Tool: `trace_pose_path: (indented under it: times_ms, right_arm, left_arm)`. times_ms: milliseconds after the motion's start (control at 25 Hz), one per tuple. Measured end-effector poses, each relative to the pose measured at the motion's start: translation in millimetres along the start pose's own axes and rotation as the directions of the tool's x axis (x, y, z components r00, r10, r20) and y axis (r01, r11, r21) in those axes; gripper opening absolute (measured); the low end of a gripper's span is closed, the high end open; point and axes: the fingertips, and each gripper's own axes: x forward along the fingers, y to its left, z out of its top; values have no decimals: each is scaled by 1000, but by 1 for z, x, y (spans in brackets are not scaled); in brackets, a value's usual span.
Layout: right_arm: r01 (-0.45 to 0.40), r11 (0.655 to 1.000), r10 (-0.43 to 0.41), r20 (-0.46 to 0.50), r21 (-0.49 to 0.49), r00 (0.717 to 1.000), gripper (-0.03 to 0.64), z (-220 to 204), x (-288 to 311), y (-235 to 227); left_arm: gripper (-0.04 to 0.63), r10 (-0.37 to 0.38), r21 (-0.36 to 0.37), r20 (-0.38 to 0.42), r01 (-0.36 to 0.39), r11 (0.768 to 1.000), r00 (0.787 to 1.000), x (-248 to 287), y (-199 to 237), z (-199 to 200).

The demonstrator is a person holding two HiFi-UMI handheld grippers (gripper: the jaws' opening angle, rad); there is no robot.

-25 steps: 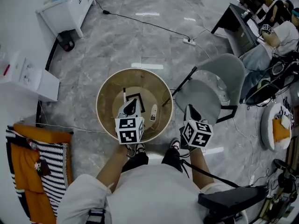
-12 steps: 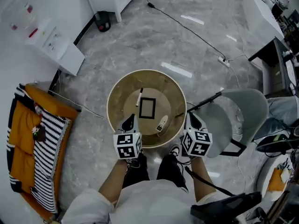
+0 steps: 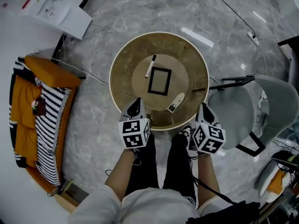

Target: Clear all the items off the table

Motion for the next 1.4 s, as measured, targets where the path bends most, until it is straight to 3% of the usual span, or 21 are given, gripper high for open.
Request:
trace_pose_path:
  times_ms: [360,840,1040,1400]
  right_arm:
    - [-9,1000,9,-16,5,1000,23,-23,37,-1]
    - [3,1000,-2,-58,25,998,23,-72,96,-10]
    - [19,999,-16,-85,35,996,23,-85,112,-18]
    - [28,999,-31,-130,-23,991,23,-87,140,-33]
  left_arm:
    - [8,-79,27,-21,80,996,997,41,-5,-17]
    - [12,-138,70,-132,148,986,982,112,1,-63]
    - [95,-149,68,-167,162,984,975,142,2,-72]
    - [218,-157,-8,-244,160,987,957,180,7,-92]
